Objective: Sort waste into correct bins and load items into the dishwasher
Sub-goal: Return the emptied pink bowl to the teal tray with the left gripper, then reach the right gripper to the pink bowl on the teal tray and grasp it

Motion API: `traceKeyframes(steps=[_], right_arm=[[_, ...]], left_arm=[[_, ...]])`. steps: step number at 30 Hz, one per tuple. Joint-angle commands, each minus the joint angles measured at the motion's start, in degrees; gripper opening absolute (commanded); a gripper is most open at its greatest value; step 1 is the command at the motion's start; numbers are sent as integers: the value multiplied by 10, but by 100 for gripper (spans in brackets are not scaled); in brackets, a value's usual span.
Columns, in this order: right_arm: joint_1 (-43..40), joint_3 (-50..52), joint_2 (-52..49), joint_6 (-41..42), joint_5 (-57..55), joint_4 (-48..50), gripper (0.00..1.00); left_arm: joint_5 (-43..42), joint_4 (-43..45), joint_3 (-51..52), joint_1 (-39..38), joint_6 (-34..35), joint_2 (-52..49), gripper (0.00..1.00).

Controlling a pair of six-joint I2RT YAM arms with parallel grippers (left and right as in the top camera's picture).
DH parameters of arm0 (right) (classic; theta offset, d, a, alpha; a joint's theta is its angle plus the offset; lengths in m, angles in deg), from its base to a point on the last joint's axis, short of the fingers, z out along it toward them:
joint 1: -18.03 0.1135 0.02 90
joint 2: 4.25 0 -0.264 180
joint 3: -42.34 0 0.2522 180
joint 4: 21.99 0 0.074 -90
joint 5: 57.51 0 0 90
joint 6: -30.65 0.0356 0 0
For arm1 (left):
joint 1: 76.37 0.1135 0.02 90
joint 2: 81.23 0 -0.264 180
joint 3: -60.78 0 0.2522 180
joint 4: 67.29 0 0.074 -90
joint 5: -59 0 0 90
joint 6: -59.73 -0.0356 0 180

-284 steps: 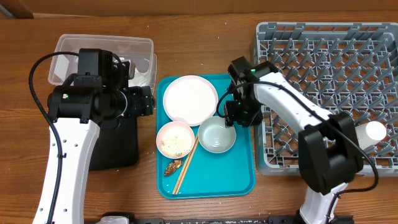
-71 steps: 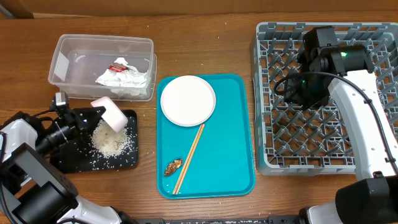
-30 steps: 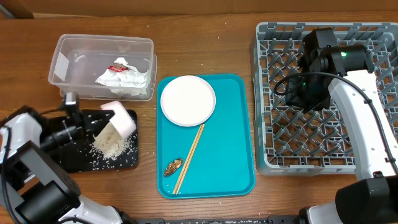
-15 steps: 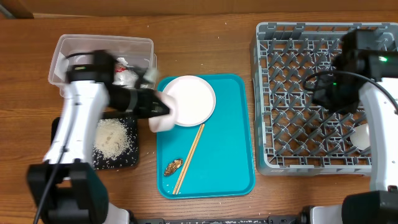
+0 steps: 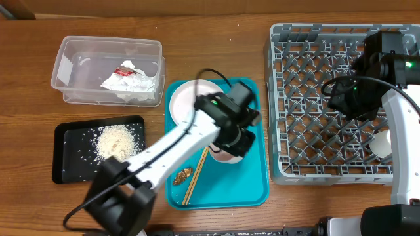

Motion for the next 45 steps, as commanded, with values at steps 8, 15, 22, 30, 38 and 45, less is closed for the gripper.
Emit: traceKeyframes(steps=[8, 15, 22, 30, 38, 45], right_arm=[[2, -8, 10, 1, 3, 0, 40], [2, -8, 10, -11, 38, 4, 47], [50, -8, 10, -58, 109, 17, 47], [208, 4, 3, -60, 104, 61, 51], [307, 80, -38, 7, 48, 146, 54], [319, 139, -109, 20, 48, 196, 53]], left_arm=[[118, 6, -19, -4, 60, -20, 35], [160, -41, -61, 27, 64, 52, 59], [207, -98, -83, 126, 110, 203, 72], [180, -146, -83, 284, 120, 311, 89], [180, -188, -77, 342, 120, 314, 91], [176, -188, -74, 342, 120, 303, 91]])
